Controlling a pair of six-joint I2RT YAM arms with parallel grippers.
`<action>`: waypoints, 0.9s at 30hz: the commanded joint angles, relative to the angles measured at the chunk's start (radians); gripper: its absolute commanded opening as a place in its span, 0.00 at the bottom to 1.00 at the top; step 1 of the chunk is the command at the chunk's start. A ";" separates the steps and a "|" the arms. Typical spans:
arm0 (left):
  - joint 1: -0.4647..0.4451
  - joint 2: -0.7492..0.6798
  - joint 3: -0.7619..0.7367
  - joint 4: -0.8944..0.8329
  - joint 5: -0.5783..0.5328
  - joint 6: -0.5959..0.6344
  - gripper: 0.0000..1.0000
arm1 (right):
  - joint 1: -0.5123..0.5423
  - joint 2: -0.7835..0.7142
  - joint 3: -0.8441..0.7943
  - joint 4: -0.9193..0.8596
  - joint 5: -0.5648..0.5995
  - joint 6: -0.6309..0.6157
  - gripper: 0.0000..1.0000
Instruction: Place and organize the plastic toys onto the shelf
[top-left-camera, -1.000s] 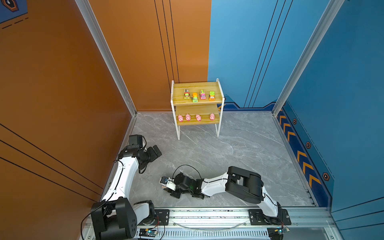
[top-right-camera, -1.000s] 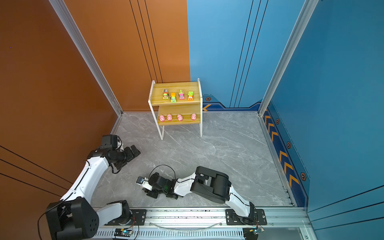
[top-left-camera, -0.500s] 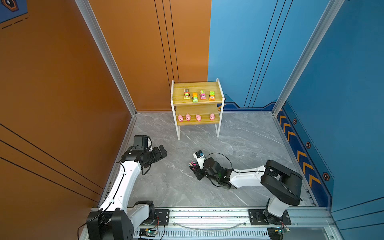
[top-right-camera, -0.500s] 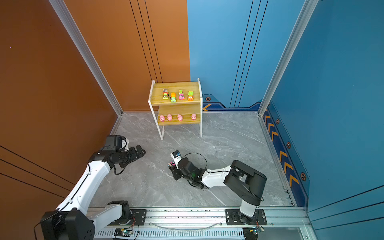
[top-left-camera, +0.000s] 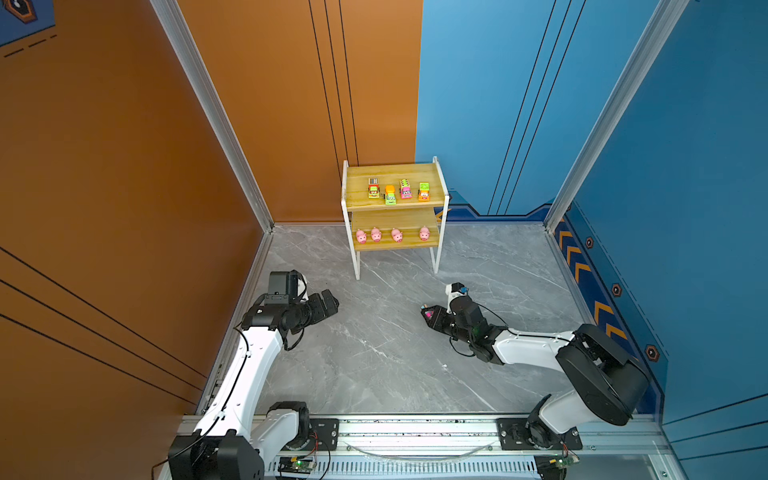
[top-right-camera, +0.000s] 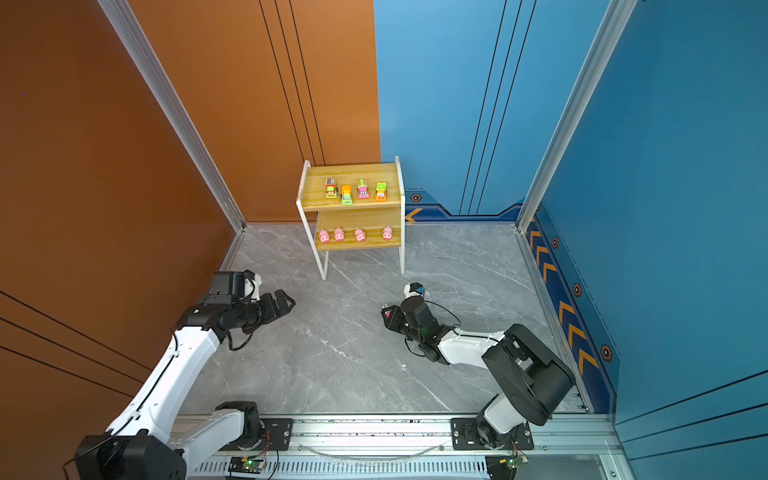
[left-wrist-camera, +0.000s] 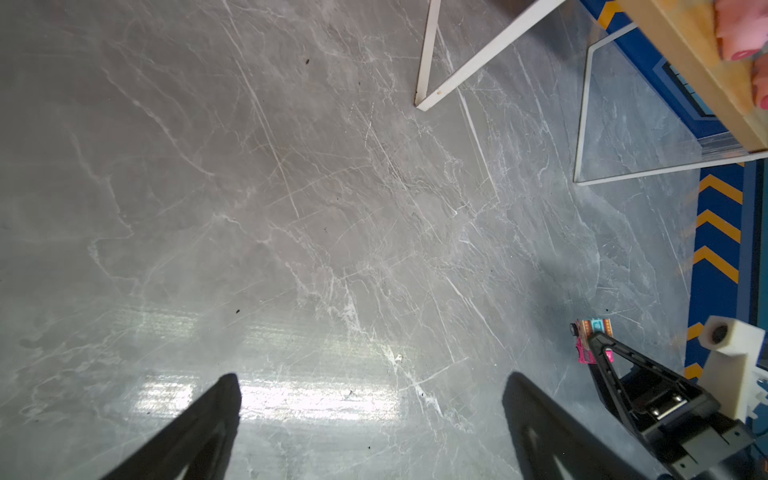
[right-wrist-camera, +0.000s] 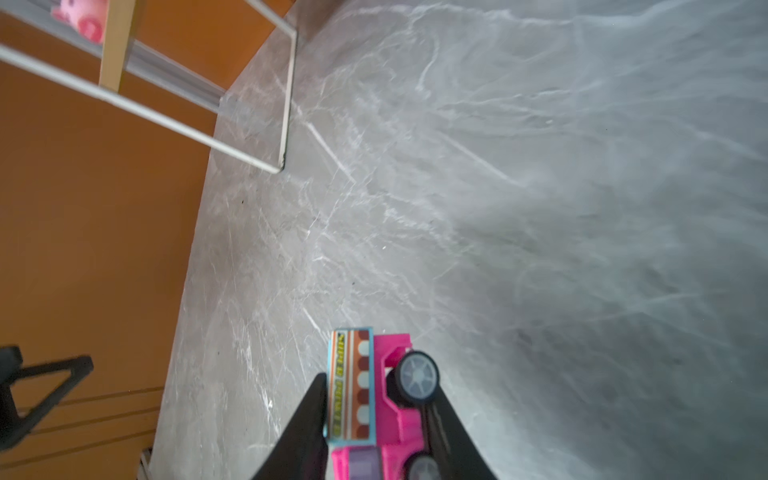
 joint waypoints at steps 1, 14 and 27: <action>-0.010 -0.023 -0.015 0.006 0.031 0.015 0.99 | -0.066 -0.033 -0.040 0.015 -0.060 0.158 0.35; -0.007 -0.030 -0.020 0.020 0.052 0.007 0.99 | -0.274 -0.025 -0.146 0.133 -0.170 0.395 0.39; 0.001 -0.026 -0.022 0.021 0.054 0.004 0.99 | -0.338 0.104 -0.233 0.315 -0.205 0.493 0.39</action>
